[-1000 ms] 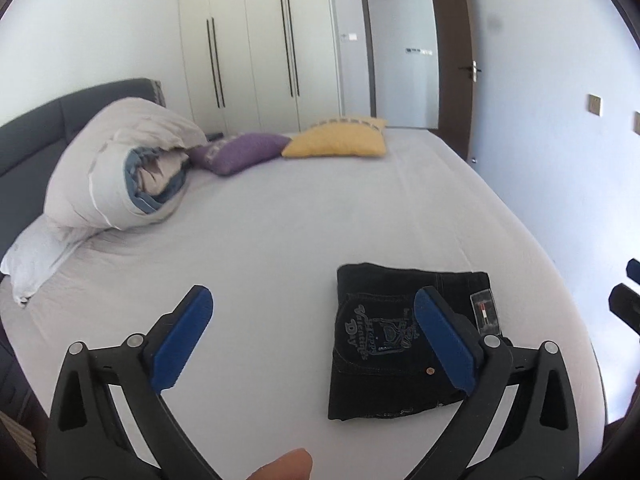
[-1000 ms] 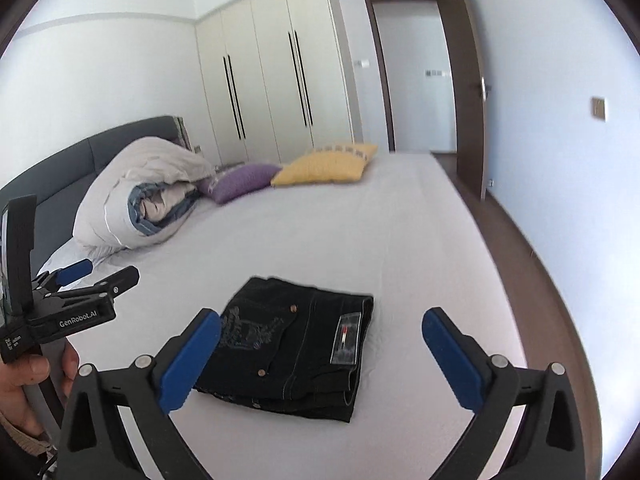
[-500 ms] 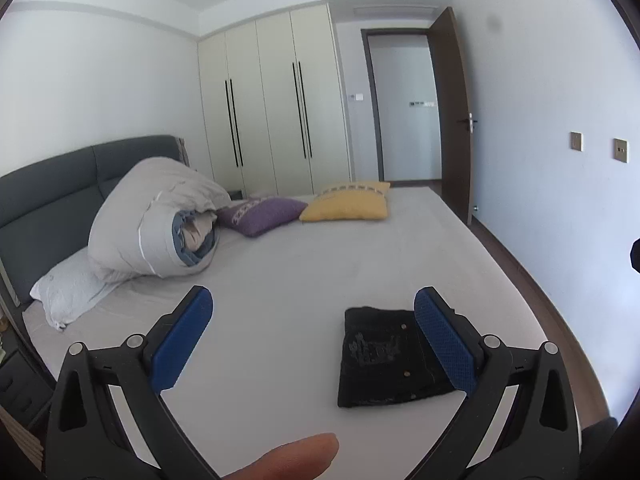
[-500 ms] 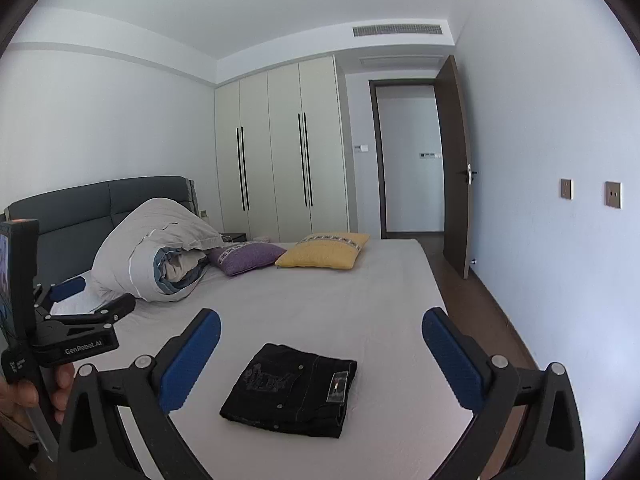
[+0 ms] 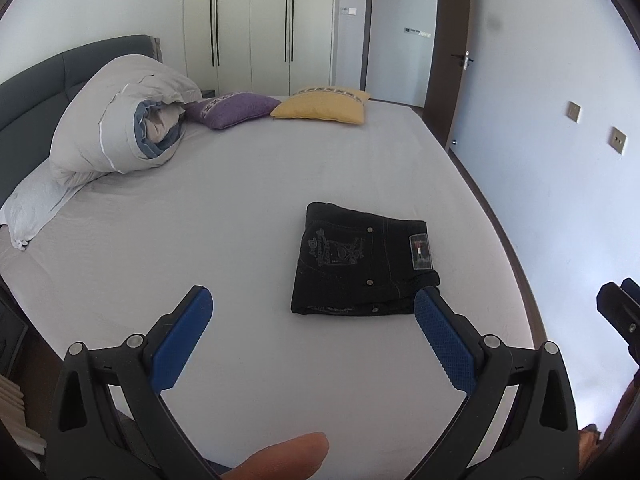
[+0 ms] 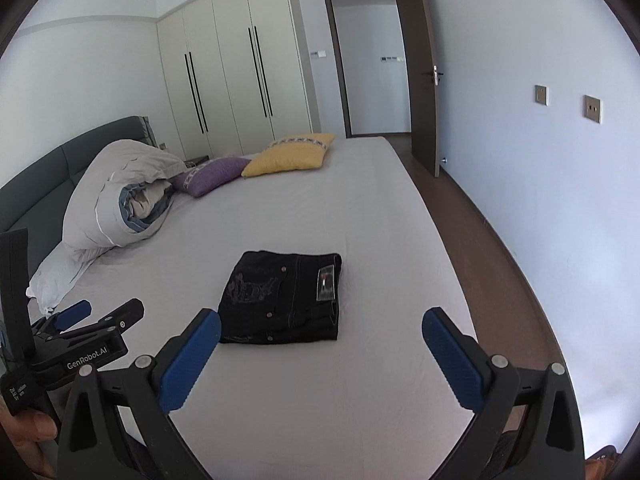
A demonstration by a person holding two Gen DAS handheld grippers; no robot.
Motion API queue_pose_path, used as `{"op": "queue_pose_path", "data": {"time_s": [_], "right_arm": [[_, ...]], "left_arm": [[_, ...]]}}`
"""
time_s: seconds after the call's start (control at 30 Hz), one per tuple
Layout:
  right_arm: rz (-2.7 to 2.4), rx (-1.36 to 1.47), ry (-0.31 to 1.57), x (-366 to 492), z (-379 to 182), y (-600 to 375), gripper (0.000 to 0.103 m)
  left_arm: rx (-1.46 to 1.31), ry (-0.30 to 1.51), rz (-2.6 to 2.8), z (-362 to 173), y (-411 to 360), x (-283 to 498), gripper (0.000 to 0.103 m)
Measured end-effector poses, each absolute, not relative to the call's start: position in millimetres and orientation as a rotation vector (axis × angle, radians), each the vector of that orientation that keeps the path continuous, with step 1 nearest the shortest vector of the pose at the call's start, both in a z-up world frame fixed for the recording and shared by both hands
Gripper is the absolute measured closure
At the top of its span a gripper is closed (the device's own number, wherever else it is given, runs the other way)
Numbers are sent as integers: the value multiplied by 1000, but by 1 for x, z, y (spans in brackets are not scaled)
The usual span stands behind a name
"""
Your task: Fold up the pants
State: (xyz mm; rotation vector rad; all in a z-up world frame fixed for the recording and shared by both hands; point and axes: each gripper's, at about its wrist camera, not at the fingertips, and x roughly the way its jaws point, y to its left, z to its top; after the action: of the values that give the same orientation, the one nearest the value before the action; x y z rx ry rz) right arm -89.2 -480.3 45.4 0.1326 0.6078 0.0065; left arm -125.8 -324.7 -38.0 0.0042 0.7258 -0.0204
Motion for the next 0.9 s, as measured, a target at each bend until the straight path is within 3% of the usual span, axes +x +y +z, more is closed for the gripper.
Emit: {"op": "queue_pose_path", "data": {"time_s": [0.9], "right_arm": [[15,92,676,-77,33,-469,0]], "left_arm": [[24,799,-32,-76,-326,-106,0]]}}
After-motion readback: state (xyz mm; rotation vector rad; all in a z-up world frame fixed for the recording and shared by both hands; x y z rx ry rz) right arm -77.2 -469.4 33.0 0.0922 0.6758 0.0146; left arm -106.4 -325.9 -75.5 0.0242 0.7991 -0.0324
